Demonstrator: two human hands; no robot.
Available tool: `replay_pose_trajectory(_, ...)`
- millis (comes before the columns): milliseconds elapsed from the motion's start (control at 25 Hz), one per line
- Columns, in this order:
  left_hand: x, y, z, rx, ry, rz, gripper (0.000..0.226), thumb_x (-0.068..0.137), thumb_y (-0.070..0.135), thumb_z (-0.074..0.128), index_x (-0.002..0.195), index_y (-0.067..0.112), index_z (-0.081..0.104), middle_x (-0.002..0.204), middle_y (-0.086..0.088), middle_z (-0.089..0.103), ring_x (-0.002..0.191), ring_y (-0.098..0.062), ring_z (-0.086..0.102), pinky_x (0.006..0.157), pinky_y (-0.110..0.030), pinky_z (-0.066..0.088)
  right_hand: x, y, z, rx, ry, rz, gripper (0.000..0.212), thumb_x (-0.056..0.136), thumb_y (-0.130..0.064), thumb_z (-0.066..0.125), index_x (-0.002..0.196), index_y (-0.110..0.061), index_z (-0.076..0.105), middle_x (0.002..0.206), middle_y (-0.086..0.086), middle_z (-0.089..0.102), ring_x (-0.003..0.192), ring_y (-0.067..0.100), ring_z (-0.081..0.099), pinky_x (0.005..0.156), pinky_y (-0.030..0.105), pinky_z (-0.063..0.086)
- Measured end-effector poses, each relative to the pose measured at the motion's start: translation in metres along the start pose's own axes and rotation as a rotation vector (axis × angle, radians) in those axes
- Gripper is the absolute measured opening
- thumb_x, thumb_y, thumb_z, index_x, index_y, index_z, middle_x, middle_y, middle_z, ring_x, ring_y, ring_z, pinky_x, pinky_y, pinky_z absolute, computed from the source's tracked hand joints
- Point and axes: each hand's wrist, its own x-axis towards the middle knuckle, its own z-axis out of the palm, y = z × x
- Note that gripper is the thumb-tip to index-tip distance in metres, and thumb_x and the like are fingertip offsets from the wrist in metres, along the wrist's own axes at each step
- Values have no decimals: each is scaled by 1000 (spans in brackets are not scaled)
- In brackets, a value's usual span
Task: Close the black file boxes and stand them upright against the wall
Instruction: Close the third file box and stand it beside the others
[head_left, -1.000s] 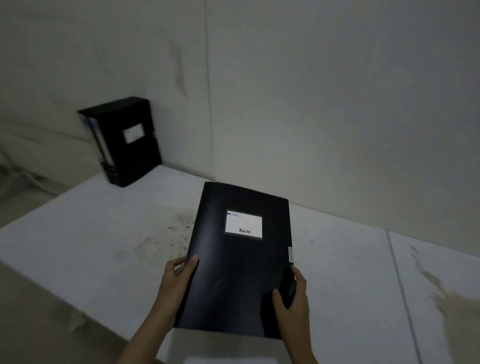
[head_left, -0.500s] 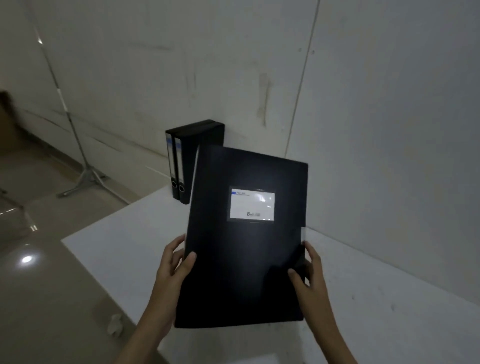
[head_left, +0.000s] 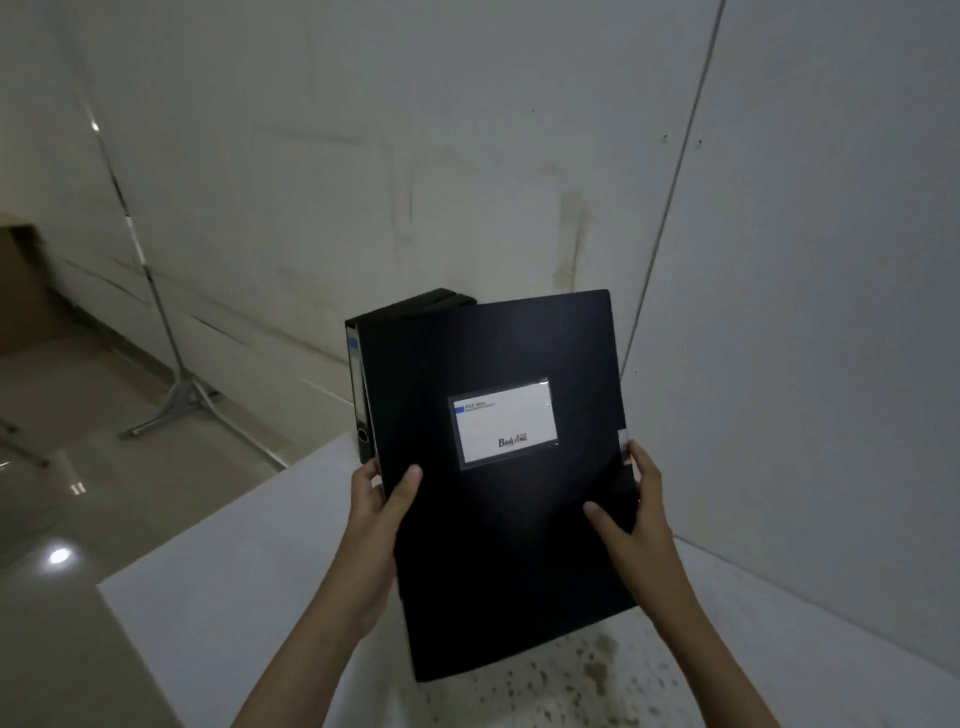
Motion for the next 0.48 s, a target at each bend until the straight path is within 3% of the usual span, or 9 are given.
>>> replay_pose_trajectory(160, 34, -16, -18, 3, 10, -99, 64, 74, 46, 57, 131, 27, 36, 124, -1, 57, 109, -17, 58, 78, -27, 49, 4, 17, 19, -28, -3, 130, 72, 88, -6, 57, 142, -33, 18, 148, 1, 34, 132, 22, 38, 112, 47, 33)
replay_pose_trajectory(320, 66, -21, -45, -18, -7, -187, 48, 85, 37, 56, 127, 23, 39, 121, -3, 58, 102, -17, 60, 70, -26, 49, 9, 27, 52, -55, 21, 271, 71, 88, -3, 56, 143, -29, 18, 147, 8, 35, 131, 25, 39, 112, 45, 33)
replay_pose_trajectory(480, 101, -14, -84, -6, 25, -181, 45, 86, 34, 55, 127, 24, 38, 121, -4, 57, 102, -17, 59, 70, -27, 49, 32, 24, 101, -75, 21, 291, 72, 87, 1, 55, 141, -30, 19, 146, 7, 36, 130, 25, 40, 111, 43, 34)
